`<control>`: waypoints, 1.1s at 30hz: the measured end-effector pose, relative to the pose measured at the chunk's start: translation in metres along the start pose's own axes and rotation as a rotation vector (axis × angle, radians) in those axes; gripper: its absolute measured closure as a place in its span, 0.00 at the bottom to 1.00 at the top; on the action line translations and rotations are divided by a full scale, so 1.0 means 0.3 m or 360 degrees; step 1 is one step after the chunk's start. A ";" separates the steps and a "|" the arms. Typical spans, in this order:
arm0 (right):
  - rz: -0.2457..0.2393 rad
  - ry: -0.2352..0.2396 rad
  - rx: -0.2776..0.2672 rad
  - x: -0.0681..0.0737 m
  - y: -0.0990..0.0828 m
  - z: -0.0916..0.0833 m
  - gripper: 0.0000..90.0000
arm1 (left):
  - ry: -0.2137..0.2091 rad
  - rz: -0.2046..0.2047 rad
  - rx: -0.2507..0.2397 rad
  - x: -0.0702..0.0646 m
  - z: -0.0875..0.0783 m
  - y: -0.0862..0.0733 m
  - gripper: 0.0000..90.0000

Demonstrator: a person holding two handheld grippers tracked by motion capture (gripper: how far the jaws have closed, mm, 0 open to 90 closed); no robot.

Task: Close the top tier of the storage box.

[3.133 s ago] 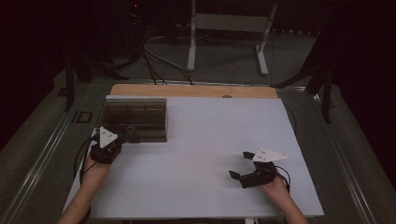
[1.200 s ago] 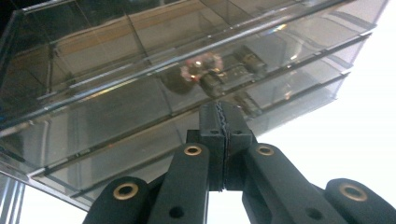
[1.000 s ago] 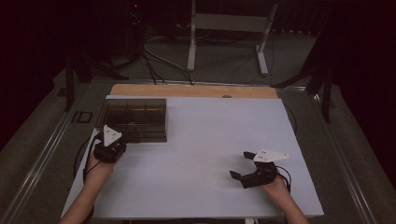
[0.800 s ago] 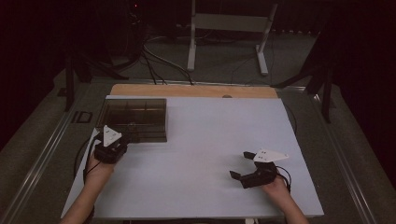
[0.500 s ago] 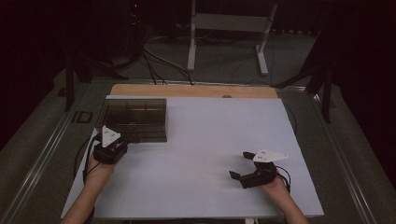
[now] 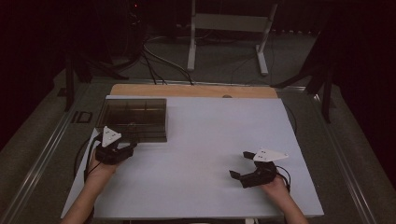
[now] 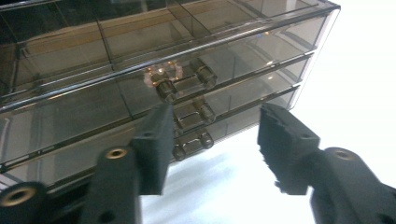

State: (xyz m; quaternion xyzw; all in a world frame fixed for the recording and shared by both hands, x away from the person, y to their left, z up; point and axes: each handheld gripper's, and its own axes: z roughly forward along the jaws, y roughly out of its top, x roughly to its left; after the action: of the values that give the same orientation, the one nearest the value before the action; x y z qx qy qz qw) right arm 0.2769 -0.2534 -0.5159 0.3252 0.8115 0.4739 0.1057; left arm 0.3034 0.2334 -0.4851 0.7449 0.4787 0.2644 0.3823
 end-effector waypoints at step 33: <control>-0.0020 -0.0006 0.0015 0.001 -0.001 0.003 0.04 | -0.0157 0.0059 0.0133 -0.013 0.007 0.006 0.00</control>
State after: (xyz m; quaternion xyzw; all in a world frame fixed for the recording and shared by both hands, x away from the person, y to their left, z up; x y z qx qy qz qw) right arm 0.2768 -0.2527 -0.5166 0.3214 0.8155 0.4688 0.1086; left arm 0.3043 0.2286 -0.4848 0.7810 0.4560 0.2144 0.3690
